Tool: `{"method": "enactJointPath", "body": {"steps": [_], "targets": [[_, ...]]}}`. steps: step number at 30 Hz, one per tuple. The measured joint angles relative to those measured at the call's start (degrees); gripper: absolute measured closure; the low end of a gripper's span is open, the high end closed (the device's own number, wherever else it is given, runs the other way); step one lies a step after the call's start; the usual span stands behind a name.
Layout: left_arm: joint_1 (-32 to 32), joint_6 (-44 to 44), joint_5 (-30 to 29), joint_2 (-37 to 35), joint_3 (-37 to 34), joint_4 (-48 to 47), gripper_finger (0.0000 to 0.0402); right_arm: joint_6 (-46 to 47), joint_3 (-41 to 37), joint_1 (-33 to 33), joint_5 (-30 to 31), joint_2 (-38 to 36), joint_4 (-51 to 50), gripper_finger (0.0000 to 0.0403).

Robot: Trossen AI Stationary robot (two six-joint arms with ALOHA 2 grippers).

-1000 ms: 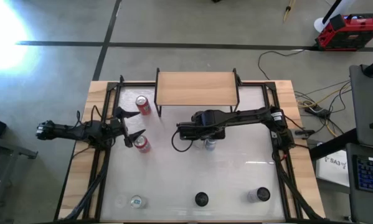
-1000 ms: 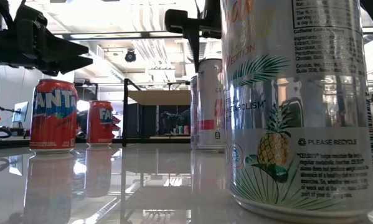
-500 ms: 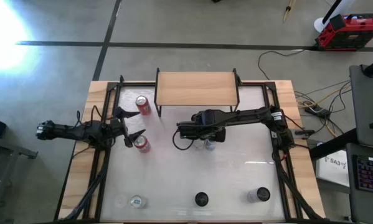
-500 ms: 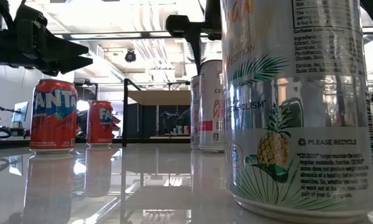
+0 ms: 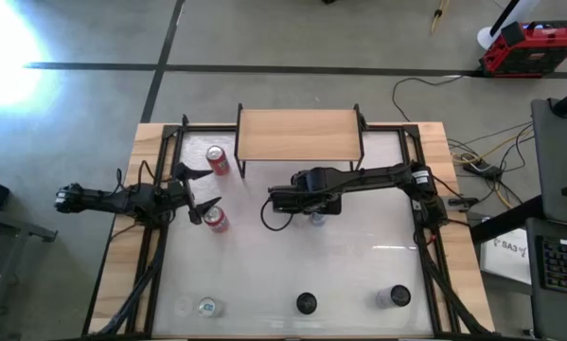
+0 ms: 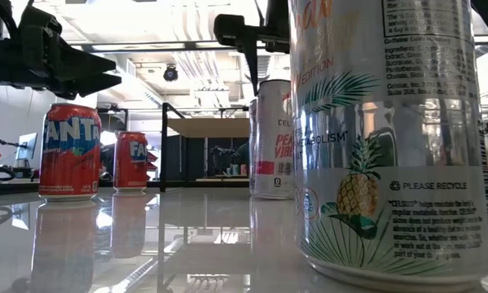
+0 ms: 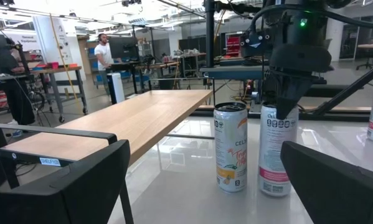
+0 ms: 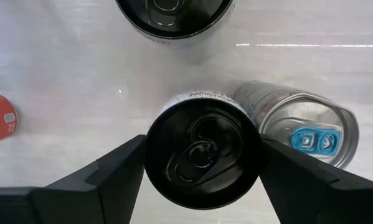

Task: Place canned beverage on shelf
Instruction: Adjust the white pink soda can

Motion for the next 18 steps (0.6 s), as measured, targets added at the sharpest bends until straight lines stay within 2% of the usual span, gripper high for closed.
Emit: {"method": "enactJointPath", "body": {"steps": [18], "targets": [[0.0, 0.0, 0.0, 0.0, 0.0, 0.0, 0.0002, -6.5, 2.2, 0.7, -1.2, 0.1, -0.9, 0.0110]]}}
